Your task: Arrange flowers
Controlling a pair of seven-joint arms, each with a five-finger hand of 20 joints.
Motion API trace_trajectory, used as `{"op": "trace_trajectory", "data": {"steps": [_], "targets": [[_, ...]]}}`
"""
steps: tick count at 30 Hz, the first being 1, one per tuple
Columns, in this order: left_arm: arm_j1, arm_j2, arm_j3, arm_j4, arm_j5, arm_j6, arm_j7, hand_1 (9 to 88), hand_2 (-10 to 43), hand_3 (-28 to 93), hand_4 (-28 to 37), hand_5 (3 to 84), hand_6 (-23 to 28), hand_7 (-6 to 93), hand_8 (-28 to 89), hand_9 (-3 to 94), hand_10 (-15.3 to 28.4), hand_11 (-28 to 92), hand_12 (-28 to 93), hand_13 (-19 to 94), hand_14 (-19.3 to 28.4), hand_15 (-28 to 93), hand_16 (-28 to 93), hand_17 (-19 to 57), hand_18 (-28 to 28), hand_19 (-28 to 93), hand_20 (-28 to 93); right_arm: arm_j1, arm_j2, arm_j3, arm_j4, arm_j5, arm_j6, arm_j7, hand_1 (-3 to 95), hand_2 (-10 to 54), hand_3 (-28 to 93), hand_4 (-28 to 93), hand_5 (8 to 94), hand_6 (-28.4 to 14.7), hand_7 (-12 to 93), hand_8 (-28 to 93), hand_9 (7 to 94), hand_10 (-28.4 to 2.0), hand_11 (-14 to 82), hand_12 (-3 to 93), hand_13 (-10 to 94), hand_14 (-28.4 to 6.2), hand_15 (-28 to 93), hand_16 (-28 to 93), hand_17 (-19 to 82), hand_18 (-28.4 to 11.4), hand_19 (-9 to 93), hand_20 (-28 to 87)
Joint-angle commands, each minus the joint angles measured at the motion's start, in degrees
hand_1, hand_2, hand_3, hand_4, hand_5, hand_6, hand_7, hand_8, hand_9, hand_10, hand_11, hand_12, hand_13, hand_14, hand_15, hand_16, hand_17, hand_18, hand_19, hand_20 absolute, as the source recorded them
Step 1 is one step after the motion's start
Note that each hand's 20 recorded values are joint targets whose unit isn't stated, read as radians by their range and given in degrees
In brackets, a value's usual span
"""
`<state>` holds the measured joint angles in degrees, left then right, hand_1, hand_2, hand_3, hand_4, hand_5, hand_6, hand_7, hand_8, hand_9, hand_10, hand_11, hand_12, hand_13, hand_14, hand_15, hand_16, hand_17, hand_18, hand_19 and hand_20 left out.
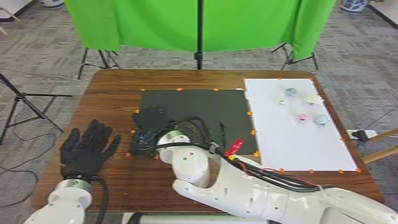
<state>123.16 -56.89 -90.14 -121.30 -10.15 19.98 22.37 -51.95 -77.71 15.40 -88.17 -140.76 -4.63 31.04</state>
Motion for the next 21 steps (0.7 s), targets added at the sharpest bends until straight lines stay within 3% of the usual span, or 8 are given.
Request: {"op": "trace_trajectory", "data": {"steps": [1,7,12,15,17,18,21], "targets": [[0.9,-0.3,-0.12,0.01,-0.55,0.48,0.08,27.7,17.6,75,-28.3,48.2,6.9,31.4,-14,44.3,15.5,36,15,32,15.0,54,-5,-4.4,15.6,42,23,-0.8,-0.1,1.0,-0.3,-1.6,0.2,0.0,63.1,-9.5,67,-28,64.2,-4.6,29,7,68.9,-14.9,19.8,45.5,61,-9.1,55,40,38,-23.5,88,35],[2.7,-1.67,-0.86,-0.46,-0.22,0.14,0.16,27.6,17.7,75,-28.3,48.2,6.8,31.7,-14,44.4,15.4,36,15,32,15.1,54,-5,-4.3,15.6,42,23,-4.2,0.3,8.0,-3.3,-1.2,-1.4,-1.1,62.8,-9.5,67,-28,62.8,-4.7,24,4,69.7,-15.2,15.3,43.0,60,-9.1,54,39,37,-23.8,88,34],[3.9,-3.48,-1.66,-0.82,0.09,0.08,-0.52,27.6,17.7,75,-28.3,48.1,6.8,31.7,-14,44.4,15.4,36,15,32,15.1,54,-5,-4.3,15.6,42,22,-8.1,4.8,17.1,-9.8,2.3,1.8,-0.2,61.6,-9.5,67,-28,61.6,-4.7,22,-8,66.1,-17.0,20.7,34.6,59,-9.7,54,38,37,-24.5,89,33],[4.1,-3.53,-2.0,-0.78,0.7,-0.22,-0.3,27.7,17.7,75,-28.3,48.0,6.8,31.7,-14,44.3,15.4,36,15,32,15.1,54,-5,-4.3,15.6,42,22,-9.6,9.8,21.9,-12.9,4.2,6.0,3.4,60.4,-9.5,68,-28,62.5,-4.8,23,-2,66.3,-17.2,21.9,32.0,59,-10.3,55,37,36,-24.3,87,32],[3.6,-3.84,-2.12,-0.58,0.26,0.8,-0.03,27.6,17.7,75,-28.3,48.0,6.8,31.7,-14,44.3,15.4,36,15,32,15.0,54,-5,-4.4,15.6,42,22,-10.9,12.9,26.2,-13.3,4.7,6.9,5.1,60.1,-9.5,68,-28,62.9,-4.8,23,0,66.8,-17.1,21.5,31.7,60,-10.4,54,36,36,-24.3,86,31],[3.6,-3.78,-2.14,-0.57,0.34,0.08,0.14,27.7,17.7,75,-28.3,48.0,6.8,31.7,-14,44.3,15.4,36,15,32,15.1,54,-5,-4.4,15.6,42,22,-11.4,15.1,28.0,-13.9,5.1,7.3,6.6,60.0,-9.5,68,-28,63.0,-4.8,23,0,67.0,-17.1,21.4,31.7,60,-10.3,54,36,36,-24.2,86,30],[4.2,-3.63,-2.24,-0.96,0.36,-0.02,0.42,27.6,17.7,75,-28.3,48.0,6.8,31.6,-14,44.4,15.4,36,15,32,15.1,54,-5,-4.4,15.6,42,22,-14.0,21.3,33.1,-14.4,4.6,8.8,9.6,59.6,-9.5,69,-28,63.2,-5.1,22,1,66.4,-17.4,21.1,30.9,60,-10.9,53,35,36,-24.2,85,30]]}}
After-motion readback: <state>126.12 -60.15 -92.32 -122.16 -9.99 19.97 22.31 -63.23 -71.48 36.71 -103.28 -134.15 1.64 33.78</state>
